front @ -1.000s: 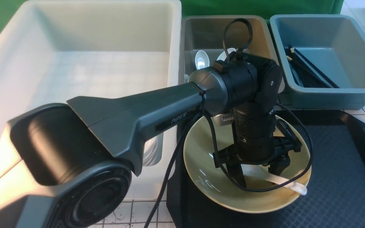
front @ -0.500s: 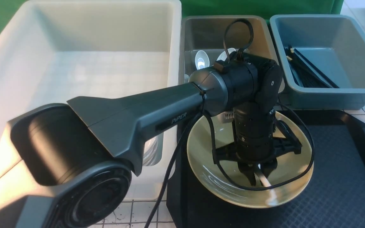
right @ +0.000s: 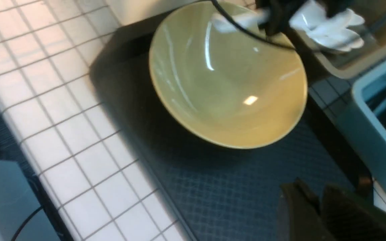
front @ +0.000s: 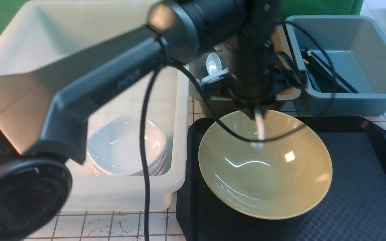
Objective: On white black table put chopsticks spoon bowls plates into blue grey white boxes.
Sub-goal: 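Pick up a white spoon from the spoon tray with the left gripper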
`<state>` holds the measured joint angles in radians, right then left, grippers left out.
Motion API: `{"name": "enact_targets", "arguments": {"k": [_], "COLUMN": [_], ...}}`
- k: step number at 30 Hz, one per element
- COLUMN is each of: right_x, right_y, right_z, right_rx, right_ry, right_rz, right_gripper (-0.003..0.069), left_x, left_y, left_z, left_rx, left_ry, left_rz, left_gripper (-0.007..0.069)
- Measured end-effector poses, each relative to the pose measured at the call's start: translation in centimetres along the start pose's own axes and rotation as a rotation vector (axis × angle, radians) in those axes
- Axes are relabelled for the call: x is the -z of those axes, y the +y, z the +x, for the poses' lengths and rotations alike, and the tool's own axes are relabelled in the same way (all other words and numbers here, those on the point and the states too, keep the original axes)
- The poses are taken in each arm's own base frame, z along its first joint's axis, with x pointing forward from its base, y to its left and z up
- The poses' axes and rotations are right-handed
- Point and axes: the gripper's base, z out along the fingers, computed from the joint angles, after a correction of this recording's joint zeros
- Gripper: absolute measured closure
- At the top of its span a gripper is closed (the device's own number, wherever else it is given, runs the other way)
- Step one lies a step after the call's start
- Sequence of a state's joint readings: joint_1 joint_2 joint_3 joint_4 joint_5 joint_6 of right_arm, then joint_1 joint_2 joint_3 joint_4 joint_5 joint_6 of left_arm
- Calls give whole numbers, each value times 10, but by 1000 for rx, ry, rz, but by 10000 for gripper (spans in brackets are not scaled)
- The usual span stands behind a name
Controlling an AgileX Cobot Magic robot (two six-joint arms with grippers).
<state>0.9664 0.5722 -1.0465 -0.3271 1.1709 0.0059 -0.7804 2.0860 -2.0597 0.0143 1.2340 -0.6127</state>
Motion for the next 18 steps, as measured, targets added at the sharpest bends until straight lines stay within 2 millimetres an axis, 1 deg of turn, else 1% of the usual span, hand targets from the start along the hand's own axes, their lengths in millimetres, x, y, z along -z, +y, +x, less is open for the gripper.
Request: {"name": "enact_targets", "arguments": {"k": [1, 4, 7, 9, 11, 12, 16, 18], "right_x": [0, 0, 0, 0, 0, 0, 0, 0], "right_y": [-1, -1, -1, -1, -1, -1, -1, -1], "right_z": [0, 0, 0, 0, 0, 0, 0, 0], "right_rx": [-13, -46, -79, -99, -106, -118, -123, -123], "right_ry": [0, 0, 0, 0, 0, -1, -1, -1], "right_rz": [6, 7, 7, 7, 8, 8, 8, 8], "right_gripper": [539, 539, 539, 539, 538, 536, 536, 536], "left_x": [0, -7, -14, -19, -22, -28, -40, -50], "left_y": [12, 39, 58, 66, 71, 77, 88, 96], "left_z": [-12, -45, -72, -84, -90, -98, -107, -112], "left_rx": [14, 50, 65, 62, 56, 43, 22, 23], "left_ry": [-48, -198, -344, -417, -456, -501, -548, -571], "left_rz": [-6, 33, 88, 115, 125, 131, 128, 130], "left_gripper": [594, 594, 594, 594, 594, 594, 585, 548]}}
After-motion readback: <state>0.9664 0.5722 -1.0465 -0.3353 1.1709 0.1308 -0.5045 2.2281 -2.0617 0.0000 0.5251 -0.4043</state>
